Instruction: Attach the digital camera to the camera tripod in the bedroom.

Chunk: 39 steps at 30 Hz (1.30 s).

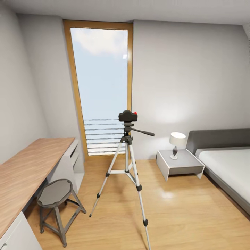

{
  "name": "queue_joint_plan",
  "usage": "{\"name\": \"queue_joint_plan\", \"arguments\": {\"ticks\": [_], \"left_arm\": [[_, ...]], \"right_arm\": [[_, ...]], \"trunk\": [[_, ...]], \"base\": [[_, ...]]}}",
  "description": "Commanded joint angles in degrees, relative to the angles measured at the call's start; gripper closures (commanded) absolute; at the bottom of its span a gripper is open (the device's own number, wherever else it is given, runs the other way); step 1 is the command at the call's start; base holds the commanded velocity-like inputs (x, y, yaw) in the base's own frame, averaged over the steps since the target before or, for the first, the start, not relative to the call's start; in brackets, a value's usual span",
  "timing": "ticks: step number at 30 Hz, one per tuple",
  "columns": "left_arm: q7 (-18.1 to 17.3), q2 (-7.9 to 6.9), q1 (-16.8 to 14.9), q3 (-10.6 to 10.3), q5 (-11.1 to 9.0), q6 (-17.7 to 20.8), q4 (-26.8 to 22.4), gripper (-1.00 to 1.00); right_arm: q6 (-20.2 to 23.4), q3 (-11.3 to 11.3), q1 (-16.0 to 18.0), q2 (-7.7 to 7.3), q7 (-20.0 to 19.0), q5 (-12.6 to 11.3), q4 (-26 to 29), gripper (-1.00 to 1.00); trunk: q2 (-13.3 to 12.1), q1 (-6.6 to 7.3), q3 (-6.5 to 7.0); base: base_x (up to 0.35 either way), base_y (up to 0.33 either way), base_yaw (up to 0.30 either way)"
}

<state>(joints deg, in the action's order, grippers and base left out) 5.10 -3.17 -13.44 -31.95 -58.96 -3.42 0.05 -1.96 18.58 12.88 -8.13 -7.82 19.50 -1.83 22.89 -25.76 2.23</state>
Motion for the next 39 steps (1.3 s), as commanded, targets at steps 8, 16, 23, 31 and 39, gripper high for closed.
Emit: {"name": "queue_joint_plan", "arguments": {"ticks": [8, 16, 23, 31, 39], "left_arm": [[0.2, -0.02, 0.0, -0.5, -0.4, -0.2, 0.0, -1.00], [0.3, -0.11, 0.0, -0.5, -0.4, -0.1, 0.0, -1.00], [0.3, -0.19, 0.0, -0.5, -0.4, -0.1, 0.0, -1.00], [0.2, 0.03, 0.0, -0.5, -0.3, -0.6, -0.1, -1.00], [0.1, 0.07, 0.0, -0.9, 0.6, -0.9, -0.4, -1.00]], "right_arm": [[-0.5, 0.6, -0.3, -0.09, -0.1, 0.3, -0.1, -1.00], [-0.6, 0.6, -0.3, -0.17, 0.2, -2.8, -0.1, -1.00], [-0.8, 0.6, -0.6, -0.21, 1.6, -6.4, -0.1, -1.00], [-0.9, 0.6, -1.6, -0.14, 2.3, -7.3, -0.1, -1.00], [-0.8, 0.5, -1.8, -0.26, 2.4, -7.3, -0.1, -1.00]], "trunk": [[0.0, -0.02, 0.72], [0.0, -0.02, 1.46], [0.0, -0.02, 2.11], [0.0, -0.02, 2.82], [0.0, -0.02, 3.25]], "base": [[0.000, 0.000, 0.000], [0.000, 0.000, 0.000], [0.000, 0.000, 0.000], [0.000, 0.000, 0.000], [0.000, 0.000, 0.000]]}}
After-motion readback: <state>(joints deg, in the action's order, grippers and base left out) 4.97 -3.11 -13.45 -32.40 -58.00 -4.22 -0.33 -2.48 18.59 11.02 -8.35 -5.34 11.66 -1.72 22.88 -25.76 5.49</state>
